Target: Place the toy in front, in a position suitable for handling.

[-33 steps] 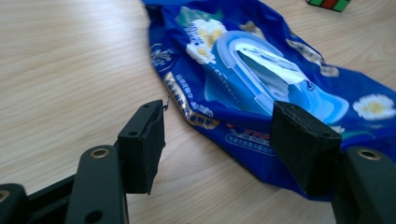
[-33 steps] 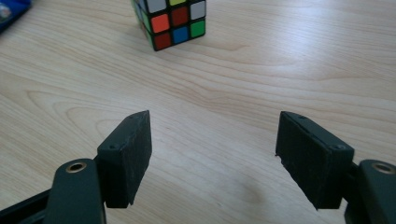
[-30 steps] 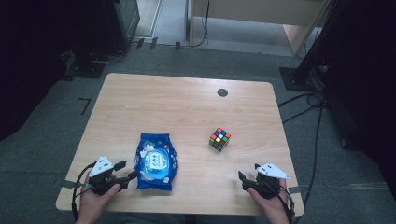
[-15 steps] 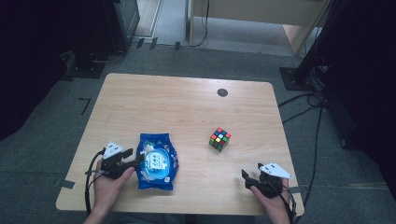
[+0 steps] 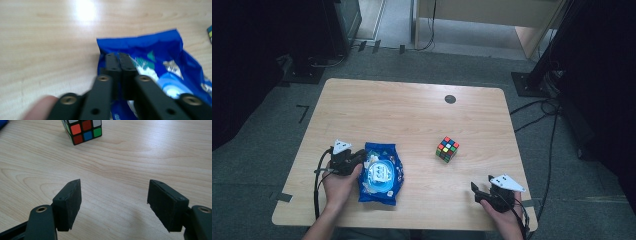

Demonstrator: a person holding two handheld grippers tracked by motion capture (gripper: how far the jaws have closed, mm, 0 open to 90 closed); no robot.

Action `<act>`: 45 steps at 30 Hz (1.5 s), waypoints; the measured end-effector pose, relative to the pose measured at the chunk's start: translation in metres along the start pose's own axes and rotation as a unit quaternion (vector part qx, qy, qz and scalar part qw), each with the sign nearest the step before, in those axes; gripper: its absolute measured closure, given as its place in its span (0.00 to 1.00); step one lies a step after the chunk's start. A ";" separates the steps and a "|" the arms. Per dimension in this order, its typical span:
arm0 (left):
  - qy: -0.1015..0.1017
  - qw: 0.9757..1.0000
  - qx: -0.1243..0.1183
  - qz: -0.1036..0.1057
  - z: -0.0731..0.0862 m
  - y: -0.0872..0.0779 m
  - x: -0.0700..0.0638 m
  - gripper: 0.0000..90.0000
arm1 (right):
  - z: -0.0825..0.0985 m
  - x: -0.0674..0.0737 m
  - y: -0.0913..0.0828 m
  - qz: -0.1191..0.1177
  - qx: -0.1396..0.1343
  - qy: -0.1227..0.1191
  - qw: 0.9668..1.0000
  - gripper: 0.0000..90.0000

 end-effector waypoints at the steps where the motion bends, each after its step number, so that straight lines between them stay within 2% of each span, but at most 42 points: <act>1: 0.000 1.000 -0.002 -0.001 -0.001 0.002 0.001 1.00 | 0.000 0.001 0.000 -0.001 0.000 -0.001 1.000 0.31; 9: 0.009 1.000 -0.023 -0.008 -0.014 0.004 0.005 1.00 | 0.001 0.000 0.000 0.000 0.000 0.000 1.000 0.31; 12: -0.001 0.999 -0.032 -0.016 -0.019 0.001 0.011 1.00 | 0.002 0.001 0.002 0.000 0.003 0.002 1.000 0.31; 13: -0.011 0.999 -0.034 -0.009 -0.019 -0.001 0.011 1.00 | 0.001 0.001 0.002 -0.001 0.001 0.000 1.000 0.31; 14: -0.020 0.999 -0.031 0.009 -0.019 -0.004 0.010 1.00 | 0.002 0.001 0.002 0.000 0.003 0.000 1.000 0.31; 15: -0.024 0.999 -0.031 0.023 -0.017 -0.007 0.008 1.00 | 0.002 0.002 0.001 -0.001 0.003 -0.001 1.000 0.31; 16: -0.023 0.999 -0.030 0.029 -0.014 -0.010 0.005 0.95 | 0.002 0.002 0.001 -0.002 0.002 -0.005 1.000 0.31; 18: -0.022 0.999 -0.019 0.041 -0.004 -0.015 -0.001 0.89 | 0.002 0.003 0.001 -0.001 0.003 -0.007 1.000 0.31; 22: -0.022 0.999 0.002 0.033 0.014 -0.023 -0.005 0.84 | 0.003 0.003 0.002 -0.001 0.005 -0.007 1.000 0.31; 25: -0.029 0.999 0.014 0.036 0.019 -0.025 -0.009 0.78 | 0.002 0.004 0.001 0.000 0.004 -0.006 1.000 0.31; 31: -0.016 0.998 0.027 0.046 0.024 -0.027 -0.028 0.68 | 0.002 0.004 0.000 0.002 0.002 -0.011 1.000 0.31; 35: -0.008 0.998 0.048 0.031 0.032 -0.027 -0.032 0.61 | 0.003 0.003 0.001 0.002 0.005 -0.010 1.000 0.31; 38: -0.005 0.998 0.058 0.023 0.037 -0.027 -0.031 0.60 | 0.003 0.003 0.001 0.001 0.005 -0.011 1.000 0.30; 40: -0.005 0.998 0.065 0.018 0.042 -0.024 -0.031 0.63 | 0.003 0.003 0.000 0.002 0.005 -0.013 1.000 0.30; 42: -0.011 0.998 0.064 0.023 0.045 -0.021 -0.030 0.66 | 0.004 0.004 0.001 0.002 0.006 -0.012 1.000 0.30; 45: -0.004 0.998 0.062 0.010 0.045 -0.016 -0.032 0.74 | 0.004 0.004 0.000 0.002 0.007 -0.012 1.000 0.30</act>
Point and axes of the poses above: each handheld gripper's, and its own axes: y roughly forward along the jaws, z roughly out of its underside, x roughly to its left, the point moved 8 cm from there along y, roughly forward along the jaws, and after that the axes turned 12 degrees about z, right-handed, at the moved point
